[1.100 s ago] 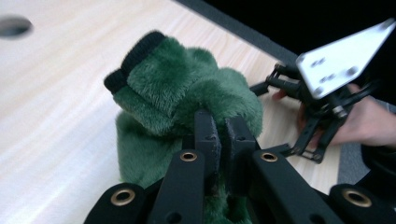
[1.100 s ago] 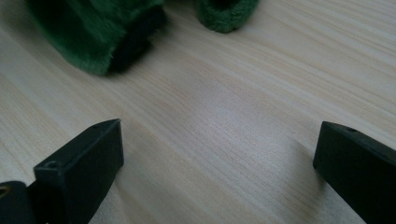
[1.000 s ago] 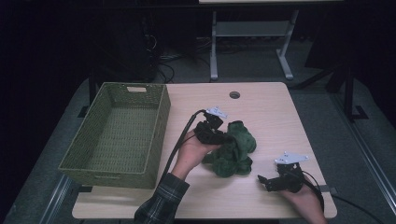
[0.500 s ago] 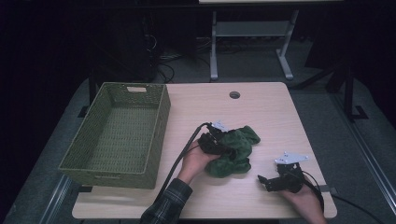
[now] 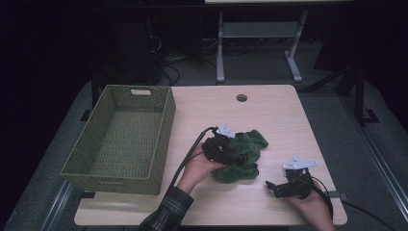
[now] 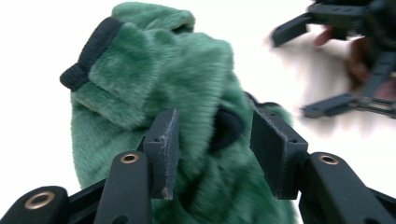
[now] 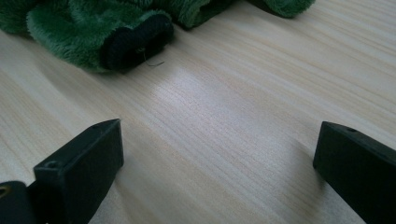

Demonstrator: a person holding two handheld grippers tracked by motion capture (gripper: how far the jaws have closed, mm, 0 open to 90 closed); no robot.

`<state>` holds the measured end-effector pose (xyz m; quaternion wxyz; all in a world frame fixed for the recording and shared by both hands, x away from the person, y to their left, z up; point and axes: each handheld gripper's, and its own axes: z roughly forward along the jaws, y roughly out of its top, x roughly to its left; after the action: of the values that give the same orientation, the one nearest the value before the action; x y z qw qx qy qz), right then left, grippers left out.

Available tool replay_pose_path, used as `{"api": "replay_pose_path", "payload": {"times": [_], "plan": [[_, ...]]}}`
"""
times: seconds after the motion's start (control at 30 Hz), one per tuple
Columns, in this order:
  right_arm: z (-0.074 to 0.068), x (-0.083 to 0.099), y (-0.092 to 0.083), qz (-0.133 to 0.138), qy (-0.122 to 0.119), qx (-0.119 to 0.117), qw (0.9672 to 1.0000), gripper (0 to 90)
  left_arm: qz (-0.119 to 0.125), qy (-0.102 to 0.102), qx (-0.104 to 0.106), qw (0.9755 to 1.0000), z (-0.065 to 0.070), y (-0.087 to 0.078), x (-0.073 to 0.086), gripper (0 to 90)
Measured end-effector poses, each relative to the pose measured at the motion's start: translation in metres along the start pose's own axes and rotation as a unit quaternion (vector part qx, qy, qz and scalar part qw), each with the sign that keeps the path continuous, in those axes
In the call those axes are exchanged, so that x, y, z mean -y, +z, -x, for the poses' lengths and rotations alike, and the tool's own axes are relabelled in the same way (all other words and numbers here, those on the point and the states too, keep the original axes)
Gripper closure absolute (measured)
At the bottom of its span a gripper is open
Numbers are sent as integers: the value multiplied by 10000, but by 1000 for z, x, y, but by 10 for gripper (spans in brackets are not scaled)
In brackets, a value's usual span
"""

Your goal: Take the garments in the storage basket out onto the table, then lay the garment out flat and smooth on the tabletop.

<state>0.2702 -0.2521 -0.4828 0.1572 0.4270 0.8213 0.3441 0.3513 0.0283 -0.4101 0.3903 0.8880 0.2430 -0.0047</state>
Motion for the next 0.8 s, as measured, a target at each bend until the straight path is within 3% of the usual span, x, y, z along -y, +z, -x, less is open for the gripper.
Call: {"api": "replay_pose_path", "payload": {"times": [0.17, 0.53, 0.63, 0.8], "plan": [[0, -1, 0, -29, 10, 15, 10000, 13, 95, 31, -3, 9999, 17, -12, 6, 513], [-5, -5, -1, -155, 25, -76, 9998, 13, 140, 174, -29, 9997, 48, -12, 29, 514], [-6, -8, -4, -39, -8, -202, 9998, 57, 114, 212, -15, 9997, 55, -10, 36, 515], [-9, -16, -4, 119, -84, -476, 9988, 72, -103, 250, -130, 9996, 54, 2, 46, 515]]}}
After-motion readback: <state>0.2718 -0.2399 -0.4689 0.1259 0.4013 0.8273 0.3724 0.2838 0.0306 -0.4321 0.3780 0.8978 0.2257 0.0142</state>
